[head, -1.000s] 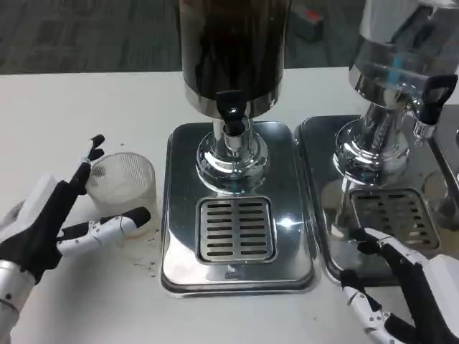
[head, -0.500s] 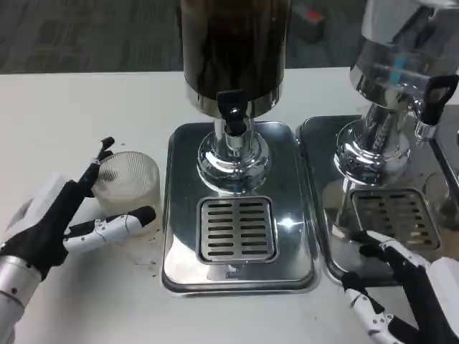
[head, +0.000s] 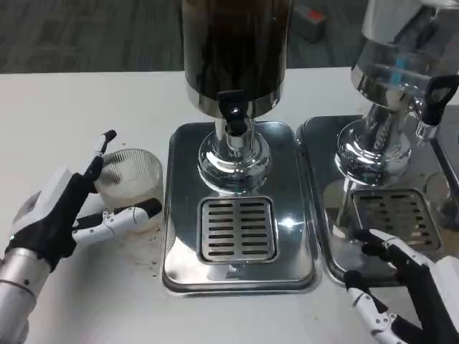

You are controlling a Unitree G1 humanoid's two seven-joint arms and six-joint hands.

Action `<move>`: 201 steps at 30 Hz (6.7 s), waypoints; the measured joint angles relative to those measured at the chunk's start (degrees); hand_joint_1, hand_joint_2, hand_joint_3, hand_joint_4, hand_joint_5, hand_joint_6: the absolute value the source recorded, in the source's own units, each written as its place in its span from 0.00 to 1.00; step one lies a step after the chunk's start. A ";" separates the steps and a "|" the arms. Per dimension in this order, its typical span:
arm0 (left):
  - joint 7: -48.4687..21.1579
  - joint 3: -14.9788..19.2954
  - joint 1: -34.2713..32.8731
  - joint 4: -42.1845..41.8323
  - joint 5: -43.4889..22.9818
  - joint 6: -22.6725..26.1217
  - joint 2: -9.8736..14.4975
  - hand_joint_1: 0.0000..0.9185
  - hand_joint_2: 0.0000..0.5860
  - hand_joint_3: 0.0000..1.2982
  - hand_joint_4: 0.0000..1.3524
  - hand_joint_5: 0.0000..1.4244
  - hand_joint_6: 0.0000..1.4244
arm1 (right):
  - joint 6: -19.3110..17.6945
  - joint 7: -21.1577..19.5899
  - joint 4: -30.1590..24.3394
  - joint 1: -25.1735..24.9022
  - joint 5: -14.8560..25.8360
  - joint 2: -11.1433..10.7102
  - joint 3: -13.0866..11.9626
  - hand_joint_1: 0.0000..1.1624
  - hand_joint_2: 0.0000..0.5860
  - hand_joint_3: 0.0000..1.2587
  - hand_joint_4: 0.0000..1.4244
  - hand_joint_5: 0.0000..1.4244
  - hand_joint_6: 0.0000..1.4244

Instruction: Grasp the cup under the faucet to collect the drink, then remove the cup.

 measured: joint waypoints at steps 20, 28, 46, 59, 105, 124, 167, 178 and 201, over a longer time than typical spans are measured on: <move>2.67 -2.45 -3.80 4.67 0.33 -1.40 -1.10 0.27 0.10 0.23 0.33 0.44 0.66 | -0.01 -0.01 0.00 0.50 0.67 0.33 -0.12 0.28 0.71 0.22 0.22 0.19 0.30; 6.81 -4.04 -4.56 7.10 2.09 -3.98 -1.24 0.25 0.11 0.20 0.30 0.40 0.62 | -0.02 -0.01 0.01 0.49 0.80 0.44 -0.12 0.21 0.69 0.23 0.22 0.19 0.29; 9.44 -6.32 -4.59 7.91 4.25 -4.61 0.41 0.21 0.02 0.00 0.18 0.30 0.50 | -0.02 -0.01 0.02 0.58 1.38 0.66 -0.23 0.21 0.70 0.26 0.22 0.20 0.28; 9.46 -7.91 -4.99 7.93 4.33 -4.49 1.63 0.39 0.08 0.01 0.24 0.41 0.65 | -0.02 -0.01 0.02 1.01 1.68 1.26 -0.58 0.22 0.70 0.27 0.22 0.20 0.28; 25.39 -7.21 -1.05 5.18 10.49 -4.64 0.29 0.52 0.02 0.54 0.68 0.79 1.00 | -0.02 1.45 -0.24 1.82 4.26 1.38 -1.98 0.21 0.72 0.27 0.22 0.18 0.24; 22.20 -3.23 2.63 -8.10 10.33 -5.10 0.44 0.53 0.03 0.55 0.70 0.79 1.00 | -0.03 1.67 -0.37 2.10 4.98 1.58 -1.94 0.21 0.72 0.27 0.22 0.18 0.24; 16.99 -10.77 -6.08 0.15 13.09 -3.52 -9.55 0.54 0.01 0.55 0.69 0.78 1.00 | -0.08 1.52 -2.79 4.68 4.68 4.33 -0.73 0.22 0.74 0.27 0.22 0.19 0.26; 17.19 -12.04 -9.42 4.32 13.07 -3.51 -10.89 0.54 0.01 0.55 0.68 0.78 1.00 | -0.08 1.39 -3.19 5.26 4.42 5.01 -0.21 0.22 0.74 0.28 0.22 0.19 0.26; 19.70 -15.36 -13.30 9.36 13.56 -4.54 -12.85 0.52 0.00 0.54 0.67 0.77 1.00 | -0.08 1.04 -3.86 5.79 3.91 5.84 0.14 0.21 0.75 0.28 0.22 0.19 0.27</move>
